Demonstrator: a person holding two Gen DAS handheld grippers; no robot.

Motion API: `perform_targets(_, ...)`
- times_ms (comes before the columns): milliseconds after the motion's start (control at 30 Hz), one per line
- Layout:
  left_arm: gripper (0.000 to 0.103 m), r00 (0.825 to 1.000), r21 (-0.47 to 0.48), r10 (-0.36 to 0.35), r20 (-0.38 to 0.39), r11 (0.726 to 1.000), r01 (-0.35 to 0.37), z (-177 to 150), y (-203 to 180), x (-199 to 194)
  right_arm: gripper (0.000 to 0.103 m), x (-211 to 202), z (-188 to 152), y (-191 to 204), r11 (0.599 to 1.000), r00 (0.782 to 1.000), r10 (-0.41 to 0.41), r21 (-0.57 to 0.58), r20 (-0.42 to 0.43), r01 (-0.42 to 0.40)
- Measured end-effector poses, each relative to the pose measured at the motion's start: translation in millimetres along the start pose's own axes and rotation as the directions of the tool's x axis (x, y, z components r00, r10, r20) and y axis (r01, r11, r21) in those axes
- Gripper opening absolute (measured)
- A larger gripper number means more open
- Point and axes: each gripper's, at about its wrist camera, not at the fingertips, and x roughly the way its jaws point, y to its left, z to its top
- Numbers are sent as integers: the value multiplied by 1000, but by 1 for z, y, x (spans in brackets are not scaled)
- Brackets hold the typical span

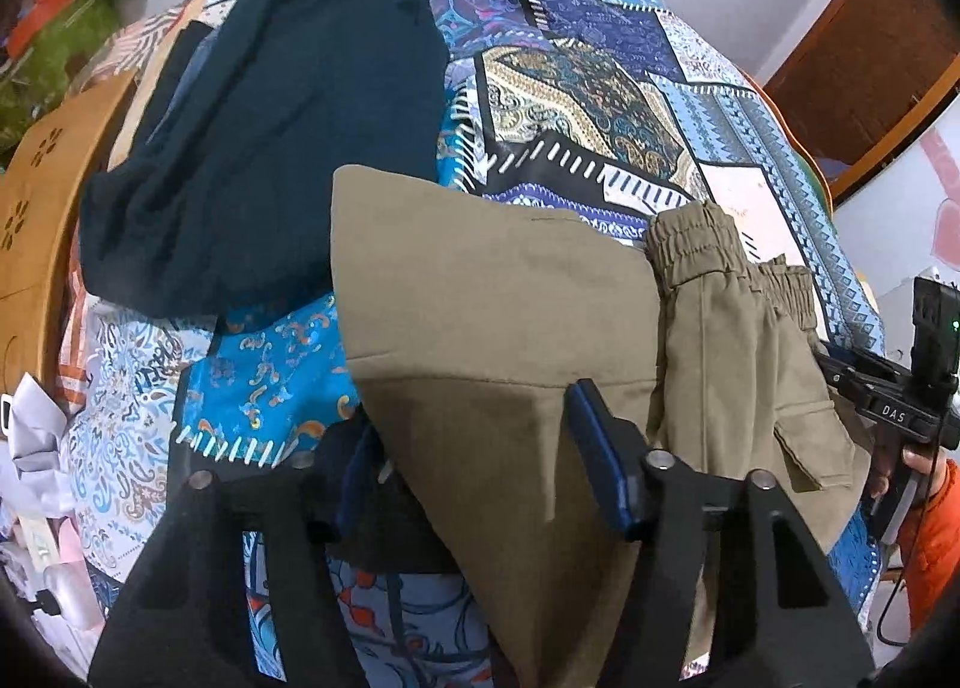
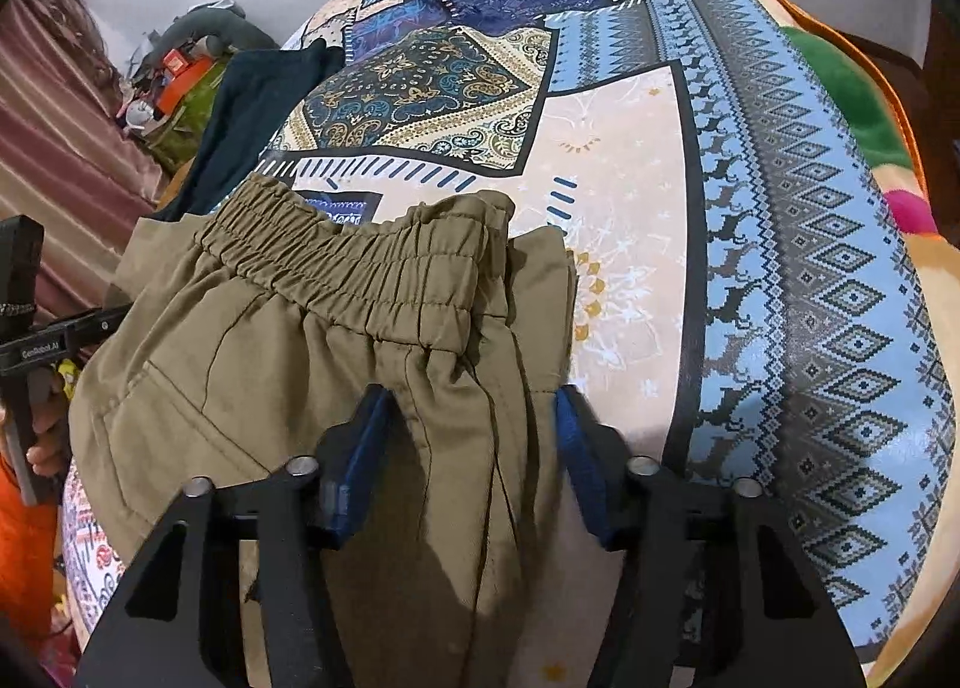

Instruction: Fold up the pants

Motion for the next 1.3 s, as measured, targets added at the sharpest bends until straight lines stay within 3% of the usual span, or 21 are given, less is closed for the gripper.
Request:
perform_targets(233, 29, 998, -8, 49, 50, 999, -48, -1, 2, -11, 19, -9, -2, 8, 1000, 999, -11, -23, 49, 12)
perform_targets(400, 13, 996, -4, 42, 79, 999, -42, -1, 2, -25, 15, -22, 2, 23, 996, 993, -45, -69, 105, 53)
perform_targets(667, 11, 980, 73, 79, 184, 993, -94, 0, -15, -66, 10, -56, 18, 54, 990, 979, -33, -126, 202, 59)
perform_targets(867, 10, 961, 68, 97, 259, 991, -118, 10, -7, -100, 8, -78, 38, 91, 974, 961, -32, -205, 276, 91)
perform_targets(1300, 9, 888, 2, 190, 419, 978, -210, 67, 40, -174, 8, -89, 105, 160, 952, 914, 8, -283, 405, 117)
